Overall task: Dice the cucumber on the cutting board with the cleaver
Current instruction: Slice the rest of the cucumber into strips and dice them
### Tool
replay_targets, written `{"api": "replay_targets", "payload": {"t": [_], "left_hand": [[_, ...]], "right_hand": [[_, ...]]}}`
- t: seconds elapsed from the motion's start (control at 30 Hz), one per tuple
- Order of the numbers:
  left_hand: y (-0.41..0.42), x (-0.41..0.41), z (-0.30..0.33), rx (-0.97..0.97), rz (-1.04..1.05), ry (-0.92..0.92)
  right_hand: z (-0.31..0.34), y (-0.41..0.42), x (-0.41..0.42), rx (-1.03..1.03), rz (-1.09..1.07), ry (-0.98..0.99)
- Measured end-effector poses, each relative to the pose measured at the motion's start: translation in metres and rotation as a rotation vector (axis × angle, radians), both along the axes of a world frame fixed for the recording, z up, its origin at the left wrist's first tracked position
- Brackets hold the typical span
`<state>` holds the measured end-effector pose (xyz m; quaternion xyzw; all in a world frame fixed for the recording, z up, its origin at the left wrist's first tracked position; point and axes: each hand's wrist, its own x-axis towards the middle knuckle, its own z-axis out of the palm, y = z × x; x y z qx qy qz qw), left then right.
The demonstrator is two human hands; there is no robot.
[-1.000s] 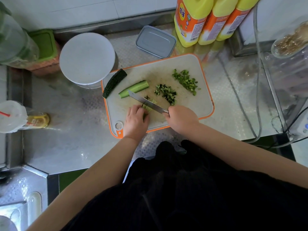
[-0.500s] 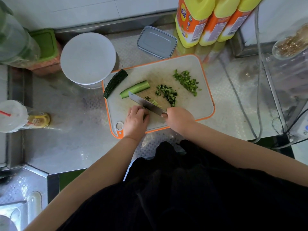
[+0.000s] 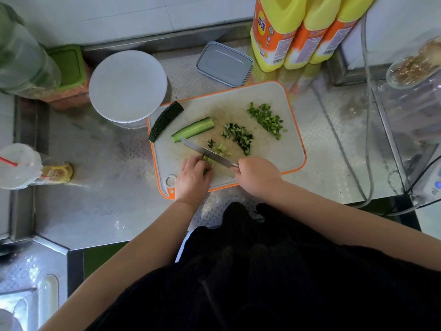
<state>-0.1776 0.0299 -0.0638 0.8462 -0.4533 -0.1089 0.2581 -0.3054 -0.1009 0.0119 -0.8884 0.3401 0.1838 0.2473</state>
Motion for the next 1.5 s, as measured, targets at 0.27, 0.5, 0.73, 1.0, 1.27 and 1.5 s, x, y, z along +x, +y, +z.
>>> {"api": "replay_targets", "payload": {"t": [0.27, 0.5, 0.73, 1.0, 1.27, 1.5], "left_hand": [[0.0, 0.002, -0.001, 0.019, 0.009, 0.027], [0.003, 0.003, -0.002, -0.016, -0.031, -0.013], [0.004, -0.002, 0.006, 0.029, -0.018, -0.023], [0.01, -0.007, 0.004, 0.048, 0.026, -0.022], [0.008, -0.001, 0.002, 0.052, 0.008, 0.005], [0.009, 0.0, 0.004, 0.036, -0.002, 0.004]], "right_hand": [[-0.006, 0.01, 0.007, 0.014, -0.009, 0.081], [-0.01, -0.002, 0.007, 0.123, -0.124, 0.064], [-0.004, 0.0, -0.001, 0.045, -0.11, 0.012], [0.008, 0.014, 0.0, -0.009, 0.055, 0.031], [-0.005, 0.018, 0.005, 0.039, -0.009, 0.065], [-0.011, 0.006, 0.001, 0.142, -0.162, 0.051]]}}
